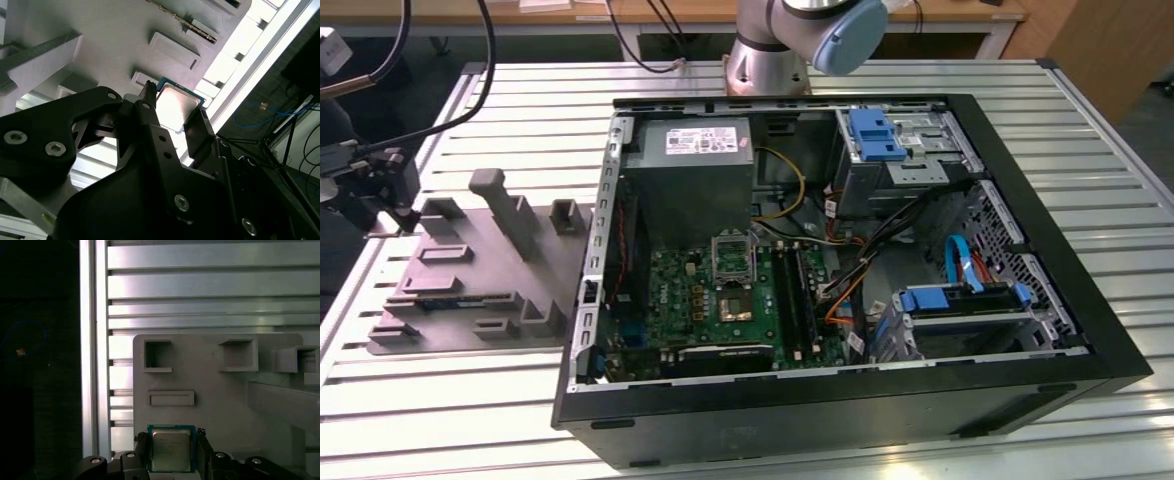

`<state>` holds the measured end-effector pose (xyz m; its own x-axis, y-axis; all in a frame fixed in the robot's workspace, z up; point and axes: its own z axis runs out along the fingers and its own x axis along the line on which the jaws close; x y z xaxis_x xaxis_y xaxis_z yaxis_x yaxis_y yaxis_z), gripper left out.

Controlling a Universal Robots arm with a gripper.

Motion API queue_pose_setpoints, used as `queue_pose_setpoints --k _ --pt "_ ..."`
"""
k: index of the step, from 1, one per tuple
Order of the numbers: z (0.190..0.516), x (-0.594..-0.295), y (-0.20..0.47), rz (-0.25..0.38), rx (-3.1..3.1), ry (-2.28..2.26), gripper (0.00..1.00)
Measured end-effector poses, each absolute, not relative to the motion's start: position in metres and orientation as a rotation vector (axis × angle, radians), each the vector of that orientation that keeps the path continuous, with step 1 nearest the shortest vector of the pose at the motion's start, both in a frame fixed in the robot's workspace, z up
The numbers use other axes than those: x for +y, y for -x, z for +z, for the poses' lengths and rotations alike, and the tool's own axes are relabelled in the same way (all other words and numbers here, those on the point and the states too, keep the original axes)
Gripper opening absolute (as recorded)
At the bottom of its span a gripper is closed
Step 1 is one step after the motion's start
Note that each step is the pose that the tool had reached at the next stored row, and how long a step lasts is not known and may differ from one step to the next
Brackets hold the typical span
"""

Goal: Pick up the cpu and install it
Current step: 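Pick up the cpu and move it towards the insertion slot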

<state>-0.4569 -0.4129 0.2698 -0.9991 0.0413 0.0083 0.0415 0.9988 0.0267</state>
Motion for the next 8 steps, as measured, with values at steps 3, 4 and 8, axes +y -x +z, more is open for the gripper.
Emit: queue_pose_setpoints --k 3,4,8 --pt "0.2711 -0.4129 0.4569 -0.042 -3.133 0.065 0.47" --pt "0.2713 -0.4129 0.4569 -0.042 -3.133 0.065 0.47" --pt "0.2731 -0.4129 0.4569 -0.042 -3.132 0.065 0.47"
